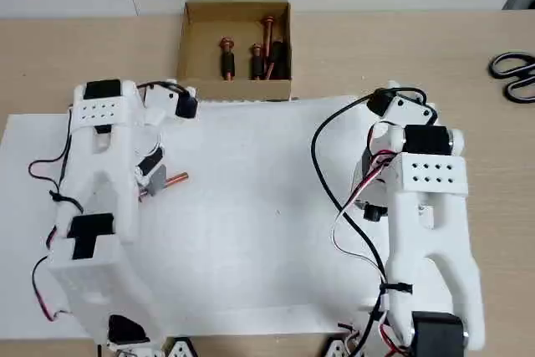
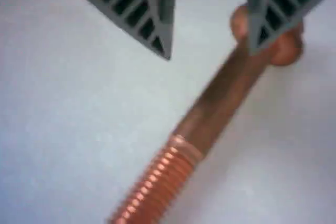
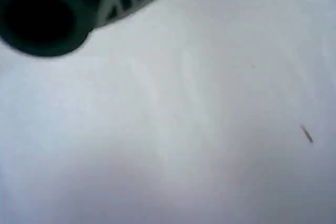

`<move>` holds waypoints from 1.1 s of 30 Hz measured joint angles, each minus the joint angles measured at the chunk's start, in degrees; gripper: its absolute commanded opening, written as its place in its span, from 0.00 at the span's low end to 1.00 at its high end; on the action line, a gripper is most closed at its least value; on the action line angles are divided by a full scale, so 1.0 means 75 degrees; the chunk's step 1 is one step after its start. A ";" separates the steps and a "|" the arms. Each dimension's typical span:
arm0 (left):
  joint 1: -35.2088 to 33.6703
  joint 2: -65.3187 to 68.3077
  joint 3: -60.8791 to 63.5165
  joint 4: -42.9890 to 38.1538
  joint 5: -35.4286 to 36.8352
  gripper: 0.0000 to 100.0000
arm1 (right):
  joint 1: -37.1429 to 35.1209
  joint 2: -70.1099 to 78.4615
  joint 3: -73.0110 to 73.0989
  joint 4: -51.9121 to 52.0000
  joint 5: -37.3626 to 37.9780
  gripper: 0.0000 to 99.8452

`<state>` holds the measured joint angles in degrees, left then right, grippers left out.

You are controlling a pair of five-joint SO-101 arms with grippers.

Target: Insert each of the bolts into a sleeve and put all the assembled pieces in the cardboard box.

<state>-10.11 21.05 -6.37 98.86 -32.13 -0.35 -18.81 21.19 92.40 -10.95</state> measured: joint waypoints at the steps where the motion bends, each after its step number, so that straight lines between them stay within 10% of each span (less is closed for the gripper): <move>1: 0.0000 0.0059 -0.0188 -0.0012 -0.0012 0.14 | 0.0000 0.0000 0.0000 0.0000 0.0000 0.00; 33: -0.0305 0.2227 -0.1301 0.0117 0.0668 0.01 | 0.0000 0.0000 0.0023 -0.0293 0.0000 0.00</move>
<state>-12.40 37.76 -16.13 99.74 -27.12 -0.35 -18.81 21.36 90.20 -10.95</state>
